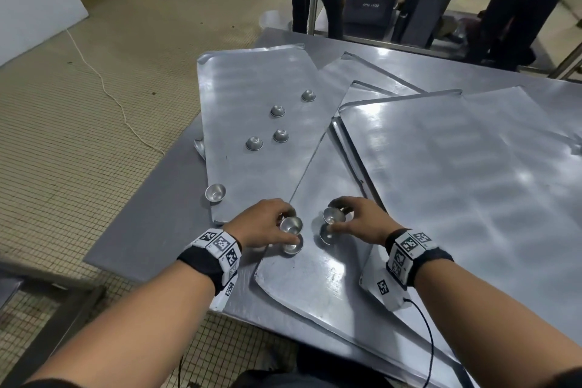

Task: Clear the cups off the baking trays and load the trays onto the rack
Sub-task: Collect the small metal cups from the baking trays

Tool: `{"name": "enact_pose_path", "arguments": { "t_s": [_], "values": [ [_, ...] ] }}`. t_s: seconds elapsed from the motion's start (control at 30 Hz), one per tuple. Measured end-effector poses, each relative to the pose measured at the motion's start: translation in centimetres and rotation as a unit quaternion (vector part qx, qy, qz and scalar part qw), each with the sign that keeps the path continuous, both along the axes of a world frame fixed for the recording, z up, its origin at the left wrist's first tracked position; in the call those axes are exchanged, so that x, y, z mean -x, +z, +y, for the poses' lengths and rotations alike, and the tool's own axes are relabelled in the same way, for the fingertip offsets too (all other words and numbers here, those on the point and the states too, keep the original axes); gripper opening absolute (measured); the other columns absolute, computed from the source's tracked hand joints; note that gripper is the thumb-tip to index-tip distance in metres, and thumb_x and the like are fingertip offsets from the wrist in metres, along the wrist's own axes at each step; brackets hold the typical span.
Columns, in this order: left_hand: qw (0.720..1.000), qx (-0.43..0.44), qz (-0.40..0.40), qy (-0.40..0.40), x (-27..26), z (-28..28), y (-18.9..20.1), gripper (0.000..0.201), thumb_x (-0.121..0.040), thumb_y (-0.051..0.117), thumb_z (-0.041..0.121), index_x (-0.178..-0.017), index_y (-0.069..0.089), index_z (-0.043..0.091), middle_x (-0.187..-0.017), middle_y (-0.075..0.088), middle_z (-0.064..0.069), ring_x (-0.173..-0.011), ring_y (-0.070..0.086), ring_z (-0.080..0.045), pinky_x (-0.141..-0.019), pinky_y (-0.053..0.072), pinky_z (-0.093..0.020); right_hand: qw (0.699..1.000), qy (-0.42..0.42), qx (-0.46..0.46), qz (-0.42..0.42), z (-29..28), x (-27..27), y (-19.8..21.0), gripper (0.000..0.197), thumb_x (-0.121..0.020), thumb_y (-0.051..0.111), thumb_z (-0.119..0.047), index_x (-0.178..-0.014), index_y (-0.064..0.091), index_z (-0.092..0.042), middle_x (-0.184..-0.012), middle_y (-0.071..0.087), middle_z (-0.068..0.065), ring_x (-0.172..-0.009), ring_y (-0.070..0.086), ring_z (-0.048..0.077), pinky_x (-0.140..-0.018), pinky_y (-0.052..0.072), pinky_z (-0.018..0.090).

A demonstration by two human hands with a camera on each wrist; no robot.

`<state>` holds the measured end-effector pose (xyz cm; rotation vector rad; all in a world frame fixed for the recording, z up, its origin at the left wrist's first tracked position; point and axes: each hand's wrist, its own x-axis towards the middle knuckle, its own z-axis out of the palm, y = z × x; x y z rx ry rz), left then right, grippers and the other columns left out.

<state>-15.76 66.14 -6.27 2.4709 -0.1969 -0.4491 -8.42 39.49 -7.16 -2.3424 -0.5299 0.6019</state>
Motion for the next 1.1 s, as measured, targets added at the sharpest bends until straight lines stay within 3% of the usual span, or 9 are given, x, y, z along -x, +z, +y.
{"name": "enact_pose_path", "arguments": {
  "t_s": [0.07,0.23,0.3,0.43,0.6,0.8,0.97,1.1],
  "values": [
    [1.000,-0.009,0.004,-0.012,0.5,-0.5,-0.4,0.055,-0.071,0.081,0.055,-0.116,0.064,0.028,-0.107,0.060,0.013,-0.096,0.059,-0.009,-0.084,0.051,-0.031,1.000,0.002,0.009,0.003,-0.3,0.7,0.0,0.049,-0.071,0.083,-0.045,-0.116,0.066,-0.035,-0.105,0.070,-0.014,-0.097,0.064,0.001,-0.086,0.054,0.027],
    [0.999,-0.037,-0.005,-0.030,1.7,-1.1,-1.6,0.055,-0.068,0.079,0.052,-0.115,0.061,0.030,-0.110,0.061,0.011,-0.098,0.058,-0.011,-0.087,0.050,-0.034,0.999,0.021,0.038,0.002,-0.1,2.4,-0.4,0.051,-0.072,0.083,-0.039,-0.119,0.066,-0.033,-0.105,0.069,-0.014,-0.094,0.065,0.001,-0.081,0.052,0.019],
    [0.999,-0.035,-0.008,-0.018,2.0,-1.1,-2.0,0.052,-0.066,0.076,0.053,-0.110,0.060,0.033,-0.107,0.063,0.014,-0.096,0.060,-0.011,-0.087,0.052,-0.037,0.999,0.021,0.034,-0.011,0.2,3.0,-0.6,0.050,-0.072,0.082,-0.036,-0.119,0.067,-0.031,-0.103,0.070,-0.013,-0.091,0.066,0.001,-0.081,0.054,0.022],
    [0.999,-0.039,-0.027,0.003,2.0,-0.9,-1.9,0.049,-0.069,0.078,0.046,-0.111,0.061,0.028,-0.105,0.063,0.010,-0.095,0.060,-0.014,-0.085,0.051,-0.036,0.999,0.025,0.036,-0.028,0.9,2.7,-0.6,0.051,-0.072,0.082,-0.036,-0.120,0.066,-0.030,-0.105,0.071,-0.011,-0.090,0.066,0.004,-0.080,0.055,0.025],
    [0.997,-0.046,-0.037,0.053,2.0,0.1,-2.2,0.053,-0.070,0.074,0.050,-0.116,0.059,0.028,-0.111,0.062,0.007,-0.101,0.060,-0.018,-0.087,0.049,-0.036,0.996,0.029,0.059,-0.056,2.5,2.1,-0.6,0.064,-0.073,0.082,-0.042,-0.133,0.062,-0.028,-0.117,0.070,-0.008,-0.093,0.060,0.006,-0.080,0.046,0.024],
    [0.996,-0.030,-0.036,0.073,2.3,0.5,-1.9,0.080,-0.072,0.078,0.061,-0.139,0.051,0.028,-0.130,0.059,0.006,-0.117,0.056,-0.015,-0.097,0.046,-0.032,0.996,0.028,0.065,-0.054,3.4,1.6,-1.1,0.055,-0.071,0.081,-0.046,-0.122,0.065,-0.032,-0.107,0.071,-0.011,-0.087,0.059,0.006,-0.068,0.039,0.018],
    [0.981,-0.026,-0.080,0.177,1.5,3.7,-0.7,0.063,-0.086,0.071,0.054,-0.138,0.055,0.023,-0.128,0.057,0.002,-0.102,0.059,-0.015,-0.094,0.049,-0.034,0.997,0.022,0.061,-0.046,3.1,1.5,-1.4,0.051,-0.075,0.080,-0.040,-0.123,0.065,-0.033,-0.105,0.070,-0.012,-0.087,0.060,0.005,-0.065,0.037,0.012],
    [0.958,-0.077,-0.095,0.260,0.3,7.7,-0.5,0.058,-0.088,0.071,0.042,-0.138,0.054,0.018,-0.135,0.053,-0.007,-0.117,0.058,-0.029,-0.099,0.047,-0.039,0.998,0.014,0.052,-0.032,3.1,1.5,-1.4,0.054,-0.073,0.082,-0.041,-0.124,0.065,-0.033,-0.099,0.067,-0.012,-0.086,0.060,0.006,-0.065,0.038,0.013]
  ]
}}
